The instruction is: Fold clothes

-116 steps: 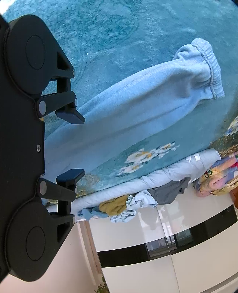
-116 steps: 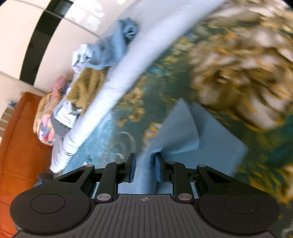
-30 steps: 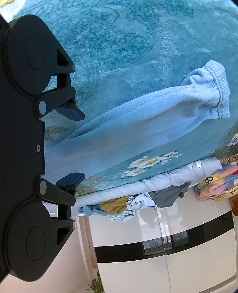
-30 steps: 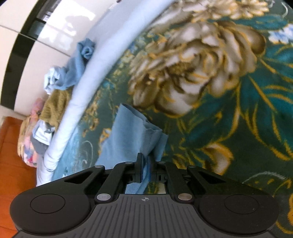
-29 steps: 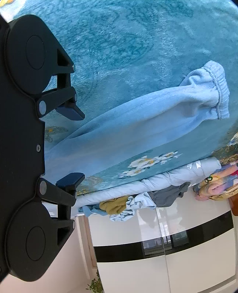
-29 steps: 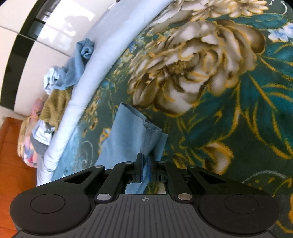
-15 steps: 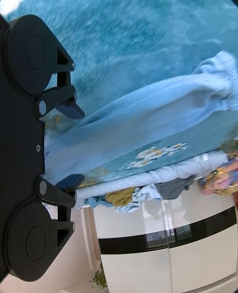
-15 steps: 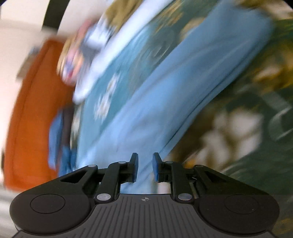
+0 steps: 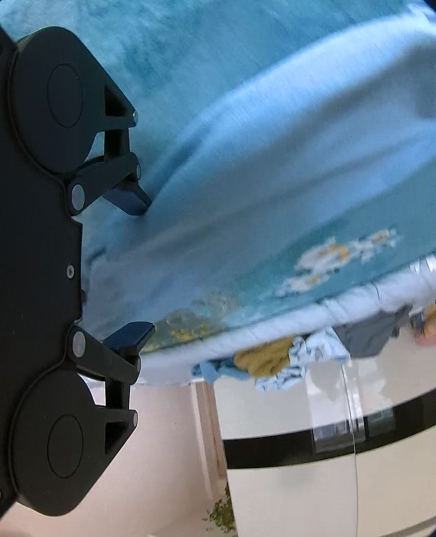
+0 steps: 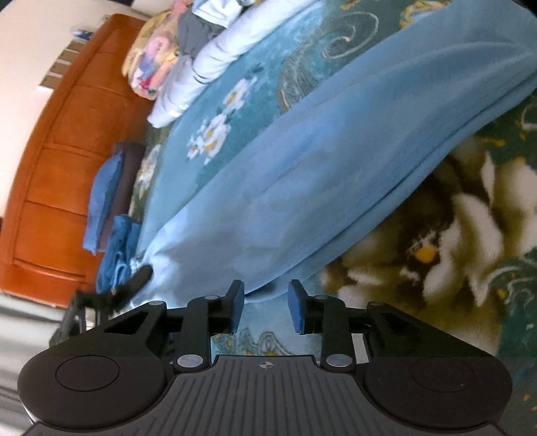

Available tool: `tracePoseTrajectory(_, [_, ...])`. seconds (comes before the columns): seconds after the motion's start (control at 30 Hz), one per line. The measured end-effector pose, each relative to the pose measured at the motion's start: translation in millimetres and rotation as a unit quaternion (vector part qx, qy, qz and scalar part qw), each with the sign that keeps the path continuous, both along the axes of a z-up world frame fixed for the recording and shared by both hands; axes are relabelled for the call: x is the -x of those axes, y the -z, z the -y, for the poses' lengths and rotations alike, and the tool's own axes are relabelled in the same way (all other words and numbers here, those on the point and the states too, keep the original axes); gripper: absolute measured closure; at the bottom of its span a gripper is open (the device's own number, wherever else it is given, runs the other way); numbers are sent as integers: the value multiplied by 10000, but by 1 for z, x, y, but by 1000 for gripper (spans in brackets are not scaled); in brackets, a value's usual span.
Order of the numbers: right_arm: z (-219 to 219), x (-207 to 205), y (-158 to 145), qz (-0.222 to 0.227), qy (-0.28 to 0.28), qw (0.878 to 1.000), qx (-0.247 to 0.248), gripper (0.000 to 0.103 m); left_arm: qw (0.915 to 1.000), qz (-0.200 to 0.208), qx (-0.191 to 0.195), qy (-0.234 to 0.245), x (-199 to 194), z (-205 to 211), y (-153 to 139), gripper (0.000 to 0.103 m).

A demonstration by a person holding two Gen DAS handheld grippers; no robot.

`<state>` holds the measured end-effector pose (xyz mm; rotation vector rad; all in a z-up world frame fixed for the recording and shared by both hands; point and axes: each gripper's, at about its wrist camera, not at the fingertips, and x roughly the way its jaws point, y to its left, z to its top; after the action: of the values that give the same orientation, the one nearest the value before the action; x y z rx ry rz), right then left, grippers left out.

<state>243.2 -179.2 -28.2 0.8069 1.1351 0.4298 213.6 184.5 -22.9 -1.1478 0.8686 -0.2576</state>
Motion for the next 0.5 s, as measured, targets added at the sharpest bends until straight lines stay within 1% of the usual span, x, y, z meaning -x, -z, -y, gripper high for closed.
tracePoseTrajectory(0.1, [-5, -2, 1, 99, -101, 9999, -61, 77, 10000, 57, 35, 3, -13, -1, -5, 33])
tracePoseTrajectory(0.2, [-15, -5, 1, 206, -378, 9990, -113, 77, 9999, 101, 54, -8, -29, -2, -9, 33])
tracePoseTrajectory(0.3, [-32, -11, -4, 426, -686, 9966, 141, 77, 9999, 153, 22, 33, -45, -1, -16, 33])
tracePoseTrajectory(0.33, [-38, -14, -6, 504, -774, 9955, 223, 77, 9999, 147, 9, 88, -51, 0, -17, 31])
tracePoseTrajectory(0.4, [-49, -22, -12, 699, -939, 9925, 359, 77, 9999, 54, 32, 131, -61, -2, -15, 31])
tracePoseTrajectory(0.5, [-68, -35, -19, 1014, -1168, 9858, 659, 77, 9996, 8, 225, 181, -64, -9, -15, 31])
